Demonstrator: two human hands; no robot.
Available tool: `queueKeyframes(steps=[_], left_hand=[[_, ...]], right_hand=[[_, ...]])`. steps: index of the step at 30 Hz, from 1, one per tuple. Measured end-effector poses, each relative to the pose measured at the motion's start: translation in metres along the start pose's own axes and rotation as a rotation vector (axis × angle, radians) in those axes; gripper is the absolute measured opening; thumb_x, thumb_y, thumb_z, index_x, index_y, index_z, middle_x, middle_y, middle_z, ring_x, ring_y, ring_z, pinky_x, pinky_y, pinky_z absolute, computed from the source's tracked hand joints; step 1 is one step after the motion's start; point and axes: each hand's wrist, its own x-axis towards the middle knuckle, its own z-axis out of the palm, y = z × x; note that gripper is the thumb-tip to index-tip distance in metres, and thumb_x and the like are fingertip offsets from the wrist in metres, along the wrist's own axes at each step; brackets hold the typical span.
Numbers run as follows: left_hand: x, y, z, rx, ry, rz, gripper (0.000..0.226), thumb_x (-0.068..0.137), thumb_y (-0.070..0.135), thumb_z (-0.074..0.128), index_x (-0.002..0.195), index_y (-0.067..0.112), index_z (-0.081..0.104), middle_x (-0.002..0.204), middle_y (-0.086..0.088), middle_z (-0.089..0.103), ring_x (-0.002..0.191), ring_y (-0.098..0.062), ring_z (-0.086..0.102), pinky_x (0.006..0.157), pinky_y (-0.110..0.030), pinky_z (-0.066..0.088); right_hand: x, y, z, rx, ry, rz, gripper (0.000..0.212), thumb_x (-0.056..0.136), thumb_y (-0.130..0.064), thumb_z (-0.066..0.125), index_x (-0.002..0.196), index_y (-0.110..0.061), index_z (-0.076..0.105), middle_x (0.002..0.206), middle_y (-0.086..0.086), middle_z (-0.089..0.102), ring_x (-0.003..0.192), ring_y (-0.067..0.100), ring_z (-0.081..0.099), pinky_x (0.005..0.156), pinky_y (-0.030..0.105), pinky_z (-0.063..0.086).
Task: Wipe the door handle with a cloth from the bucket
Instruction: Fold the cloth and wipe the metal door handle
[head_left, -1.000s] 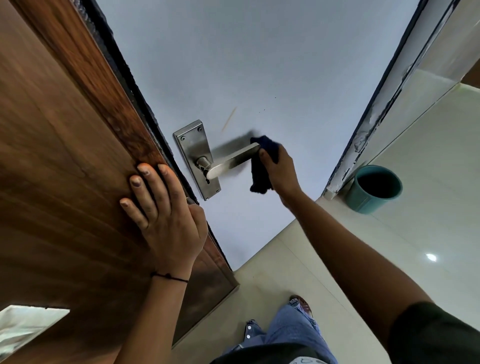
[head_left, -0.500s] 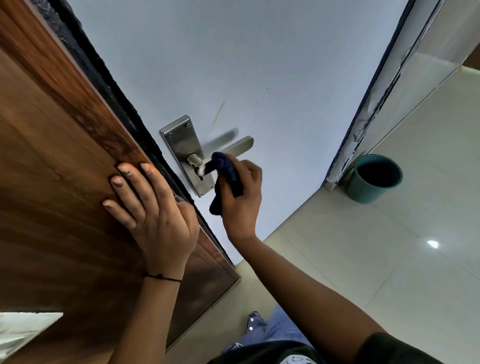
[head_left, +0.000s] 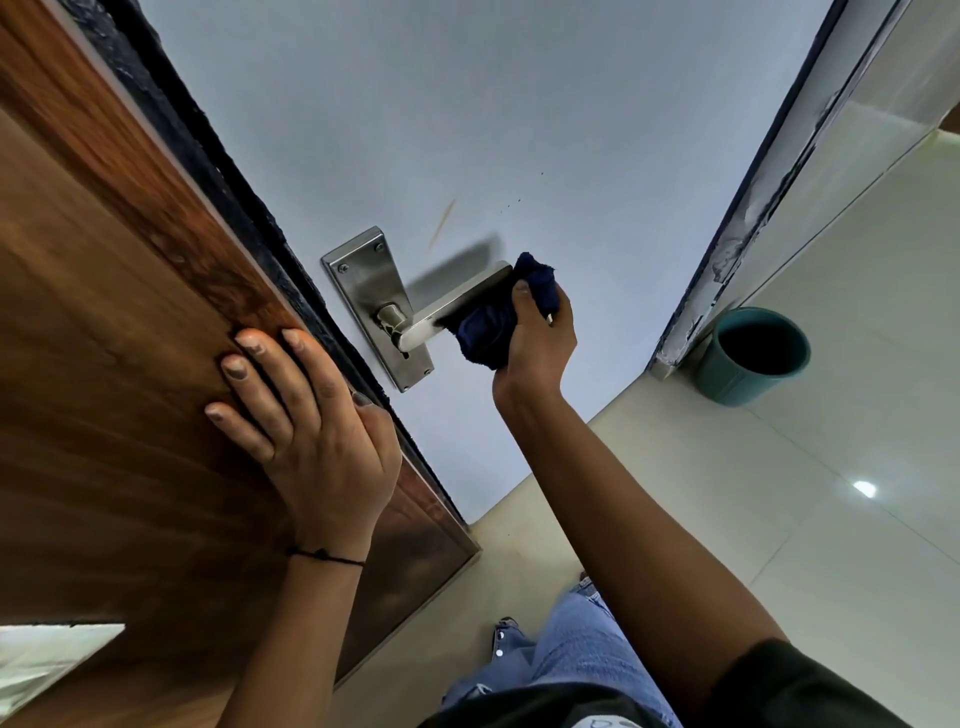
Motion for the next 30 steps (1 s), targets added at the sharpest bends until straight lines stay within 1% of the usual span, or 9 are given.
queueKeyframes(steps=[4,10,12,14,17,21,23,25,30], left_hand=[[-0.001,0.0,-0.001,0.0,-0.018,-0.008,0.079,0.086,0.017,0.038,0.148,0.003,-0.009,0.145,-0.028,0.011,0.133,-0.043,0.007,0.114,-0.04,-0.019],[0.0,0.017,-0.008,-0.225,-0.037,-0.08,0.072,0.083,0.017,0.039,0.145,-0.007,0.01,0.142,-0.041,0.012,0.133,-0.051,0.003,0.115,-0.04,-0.017],[0.003,0.036,-0.008,-0.384,-0.054,-0.042,0.075,0.085,0.019,0.039,0.149,0.001,0.005,0.149,-0.035,0.005,0.142,-0.041,-0.004,0.117,-0.039,-0.013],[0.007,0.064,-0.003,-0.576,-0.119,0.104,0.075,0.088,0.02,0.04,0.151,0.009,0.001,0.16,-0.014,-0.006,0.148,-0.026,-0.006,0.12,-0.043,-0.002],[0.017,0.127,0.005,-0.904,-0.348,0.183,0.065,0.093,0.02,0.041,0.15,0.004,0.015,0.16,-0.002,0.009,0.148,-0.017,0.009,0.121,-0.038,0.01],[0.035,0.23,0.002,-1.357,-0.843,-0.271,0.043,0.098,0.032,0.044,0.138,0.02,0.046,0.141,0.012,0.048,0.129,0.007,0.041,0.103,-0.005,0.031],[0.041,0.284,0.003,-1.5,-1.051,-0.421,0.028,0.095,0.024,0.051,0.118,0.016,0.063,0.118,0.005,0.066,0.11,-0.002,0.06,0.088,-0.008,0.045],[0.041,0.336,-0.001,-1.554,-1.193,-0.397,0.02,0.092,0.02,0.056,0.101,0.01,0.07,0.096,0.0,0.072,0.087,-0.002,0.066,0.072,-0.012,0.05],[0.029,0.465,-0.013,-1.591,-1.302,-0.391,0.023,0.085,0.022,0.067,0.088,0.0,0.071,0.082,-0.01,0.073,0.075,-0.012,0.067,0.068,-0.022,0.053]], right_hand=[[0.0,-0.006,-0.003,-0.066,-0.059,-0.01,0.021,0.095,-0.009,0.055,0.102,-0.027,0.062,0.087,-0.009,0.065,0.08,0.014,0.063,0.058,0.027,0.049],[0.01,-0.026,-0.011,-0.234,-0.174,-0.181,0.023,0.092,-0.012,0.058,0.11,-0.025,0.065,0.097,0.004,0.068,0.079,0.029,0.065,0.055,0.034,0.048],[0.017,-0.043,-0.02,-0.282,-0.198,-0.219,0.022,0.092,-0.015,0.06,0.109,-0.029,0.065,0.103,0.003,0.07,0.09,0.026,0.068,0.068,0.04,0.056],[0.025,-0.067,-0.037,-0.25,-0.226,-0.159,0.023,0.094,-0.019,0.059,0.116,-0.02,0.063,0.106,0.001,0.069,0.101,0.019,0.067,0.088,0.037,0.054],[0.041,-0.113,-0.077,-0.158,-0.306,-0.001,0.033,0.093,-0.032,0.06,0.118,-0.011,0.06,0.108,0.01,0.067,0.104,0.023,0.066,0.093,0.038,0.052],[0.064,-0.175,-0.145,-0.338,-0.435,-0.119,0.031,0.081,-0.018,0.073,0.097,-0.001,0.053,0.091,0.015,0.056,0.088,0.028,0.059,0.088,0.05,0.05],[0.072,-0.207,-0.182,-0.417,-0.36,-0.133,0.038,0.072,-0.009,0.075,0.105,-0.008,0.058,0.099,0.01,0.067,0.089,0.025,0.069,0.08,0.042,0.058],[0.082,-0.238,-0.218,-0.455,-0.286,-0.101,0.052,0.071,-0.009,0.076,0.118,-0.021,0.058,0.114,0.007,0.069,0.1,0.022,0.071,0.083,0.037,0.059],[0.118,-0.316,-0.3,-0.313,-0.101,-0.001,0.026,0.094,-0.016,0.055,0.119,-0.021,0.063,0.114,0.011,0.071,0.104,0.029,0.068,0.084,0.039,0.055]])
